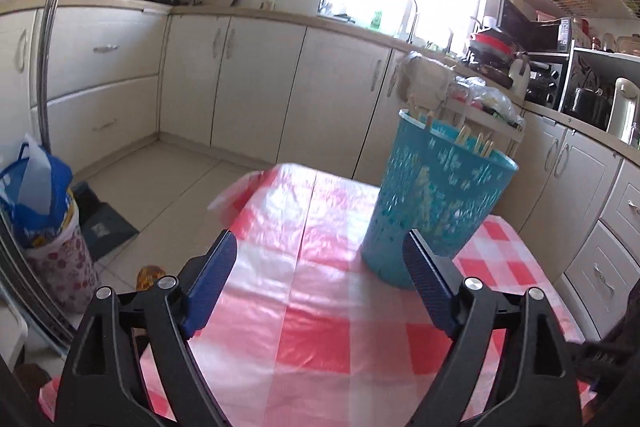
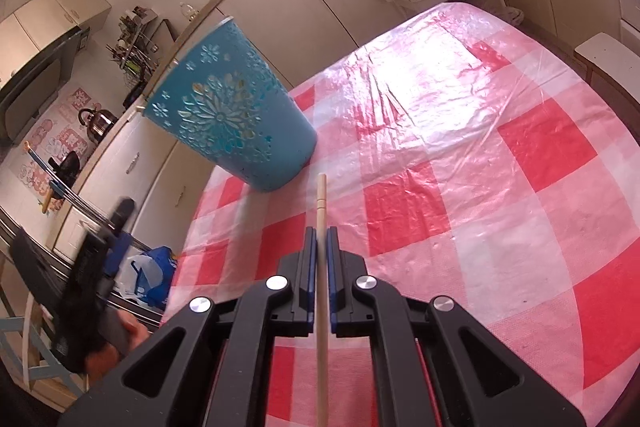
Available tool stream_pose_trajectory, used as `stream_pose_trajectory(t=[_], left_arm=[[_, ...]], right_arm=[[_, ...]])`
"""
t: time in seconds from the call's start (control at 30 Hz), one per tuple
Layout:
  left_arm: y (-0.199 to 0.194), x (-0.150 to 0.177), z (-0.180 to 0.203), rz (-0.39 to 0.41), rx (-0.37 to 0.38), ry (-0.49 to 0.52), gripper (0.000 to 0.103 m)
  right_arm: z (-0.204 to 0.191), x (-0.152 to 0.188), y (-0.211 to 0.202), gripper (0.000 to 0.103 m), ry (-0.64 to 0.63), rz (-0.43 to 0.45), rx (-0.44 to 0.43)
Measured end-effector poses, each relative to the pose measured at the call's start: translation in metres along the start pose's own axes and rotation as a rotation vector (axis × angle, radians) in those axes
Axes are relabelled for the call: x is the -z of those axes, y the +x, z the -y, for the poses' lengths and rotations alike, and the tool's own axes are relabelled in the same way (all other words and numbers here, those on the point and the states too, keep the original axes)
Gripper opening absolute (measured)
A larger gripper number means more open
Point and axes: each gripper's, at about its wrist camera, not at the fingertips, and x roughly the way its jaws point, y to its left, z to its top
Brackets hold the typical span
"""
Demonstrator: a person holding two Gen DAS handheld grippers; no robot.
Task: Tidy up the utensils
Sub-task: 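Carry the right gripper's chopstick over the basket and lower it in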
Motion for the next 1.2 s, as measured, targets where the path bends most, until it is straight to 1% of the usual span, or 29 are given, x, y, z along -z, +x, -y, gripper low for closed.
stream_pose_trajectory(t=[0.03, 0.07, 0.13, 0.23, 0.27, 0.43, 0.53, 0.67, 0.77, 0.87, 0.97, 1.2], left_arm=[[0.001, 0.0, -0.004, -0.007, 0.008, -0.023, 0.082], [-0.001, 0.0, -0.009, 0.009, 0.01, -0.043, 0.083], [-0.002, 0.001, -0.013, 0.008, 0.012, -0.057, 0.085], [0.002, -0.001, -0.014, 0.004, 0.019, -0.071, 0.092], [0.003, 0.0, -0.017, -0.001, 0.017, -0.081, 0.094], [0.008, 0.002, -0.028, -0.017, 0.017, -0.145, 0.095], [0.008, 0.004, -0.035, -0.017, 0.019, -0.171, 0.095], [0.007, 0.003, -0.038, -0.009, 0.027, -0.184, 0.095], [0.008, 0.003, -0.039, -0.012, 0.035, -0.195, 0.095], [0.008, 0.004, -0.042, -0.009, 0.041, -0.207, 0.095], [0.007, 0.004, -0.042, -0.005, 0.045, -0.206, 0.095], [0.006, 0.004, -0.042, -0.001, 0.051, -0.204, 0.095]], right_arm=[[-0.008, -0.005, -0.005, 0.006, -0.007, 0.022, -0.018], [-0.015, -0.011, -0.011, 0.006, -0.013, 0.044, -0.037], [-0.03, -0.026, -0.02, 0.006, -0.022, 0.088, -0.07], [-0.051, -0.051, -0.031, 0.006, -0.036, 0.151, -0.11], [-0.059, -0.06, -0.033, 0.006, -0.045, 0.173, -0.119], [-0.102, -0.109, -0.034, 0.006, -0.108, 0.284, -0.138], [-0.128, -0.136, -0.026, 0.006, -0.156, 0.358, -0.126], [-0.154, -0.165, -0.006, 0.006, -0.212, 0.449, -0.067], [-0.164, -0.183, 0.018, 0.006, -0.234, 0.457, -0.021], [-0.166, -0.192, 0.039, 0.006, -0.261, 0.446, 0.026], [-0.164, -0.197, 0.055, 0.006, -0.277, 0.434, 0.068], [-0.154, -0.201, 0.078, 0.006, -0.285, 0.399, 0.123]])
